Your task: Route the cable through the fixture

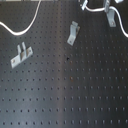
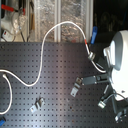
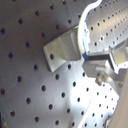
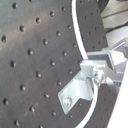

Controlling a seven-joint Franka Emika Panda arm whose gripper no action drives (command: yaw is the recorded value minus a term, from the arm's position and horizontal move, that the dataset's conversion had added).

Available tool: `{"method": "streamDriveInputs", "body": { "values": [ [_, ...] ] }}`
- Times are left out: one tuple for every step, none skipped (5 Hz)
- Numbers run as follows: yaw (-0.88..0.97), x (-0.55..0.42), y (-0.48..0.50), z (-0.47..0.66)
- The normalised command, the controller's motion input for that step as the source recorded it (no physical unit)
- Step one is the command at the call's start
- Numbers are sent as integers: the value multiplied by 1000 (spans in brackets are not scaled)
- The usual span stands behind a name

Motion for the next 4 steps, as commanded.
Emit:
{"method": "streamDriveInputs", "body": {
  "values": [
    [54,8,-13,183],
    [0,47,-34,206],
    [-29,188,-28,214],
    [-69,206,-57,249]
  ]
}}
